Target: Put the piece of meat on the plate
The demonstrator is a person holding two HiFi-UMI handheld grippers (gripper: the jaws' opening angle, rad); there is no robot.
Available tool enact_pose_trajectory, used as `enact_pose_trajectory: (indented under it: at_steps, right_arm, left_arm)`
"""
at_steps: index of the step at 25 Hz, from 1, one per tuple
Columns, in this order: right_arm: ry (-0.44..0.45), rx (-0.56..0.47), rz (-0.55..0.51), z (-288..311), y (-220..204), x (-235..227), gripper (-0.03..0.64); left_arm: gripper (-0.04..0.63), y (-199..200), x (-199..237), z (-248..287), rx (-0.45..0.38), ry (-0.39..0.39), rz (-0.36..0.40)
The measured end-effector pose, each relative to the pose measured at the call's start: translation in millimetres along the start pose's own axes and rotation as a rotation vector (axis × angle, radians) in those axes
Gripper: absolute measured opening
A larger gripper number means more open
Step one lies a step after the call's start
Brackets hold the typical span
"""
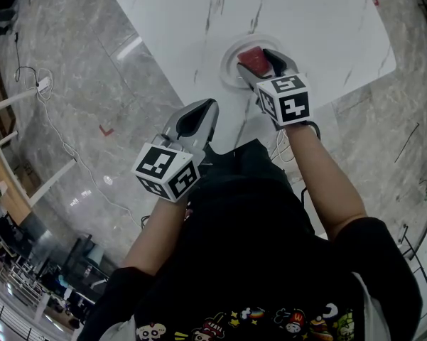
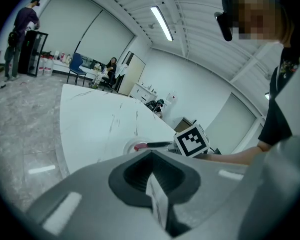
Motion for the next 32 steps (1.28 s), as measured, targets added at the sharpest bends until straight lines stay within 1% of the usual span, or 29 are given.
enact_pose_trajectory:
  at_steps: [13,14,15,18,20,22,25,26,31,32]
  right_arm:
    - [-0.052,0.009,-0.05,4,-2,0,0.336]
    - [-0.055,0.009,-0.053,4,-2,0,0.335]
    - [-0.058,0.008,-0.056,4,-2,0,0.317]
    - [-0.062,0.003,-0.058,4,-1,0,0.314]
    - [-0.059,-0.004,-0.053,4,0,0,0.315]
    - [-0.057,-0.018,-0.04,2,0,0,0.336]
    - [-0.06,-0.069,-0.014,-12,7,1,0.34]
    - [-0.062,-0.095,-0.007,-19,11,1,0.324]
    - [-0.086,-0.212,0.004,-66,32,2,0.18]
    - [-0.092,-0.233,0.003,-77,36,3,0.164]
  left_arm:
    - [0.0,-5,4,-8,-0.003,0.01,-0.001]
    - [0.0,-5,4,-9,-0.003,0.012,-0.001]
    - [0.0,-6,3,-10,-0.004,0.013,-0.001]
    - [0.0,-7,1,-12,-0.006,0.011,0.002]
    - [0.0,-7,0,-13,-0.005,0.009,0.004]
    - [0.0,-7,-1,-14,-0.005,0.008,0.008]
    - [0.0,-6,-4,-17,-0.007,0.008,0.019]
    - [0.0,-5,-4,-18,-0.008,0.007,0.027]
    - [0.0,5,-11,-21,-0.018,0.004,0.067]
    - [0.0,8,-14,-21,-0.021,0.003,0.077]
Point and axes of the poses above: the fingertips, and each gripper's own axes: z forward along the fingers, x to its left, y out of its top, the point moved 1 cm from there along -z, backward along the fingers, and after that the axes turned 4 degrees about y, right-handed, at the moved point
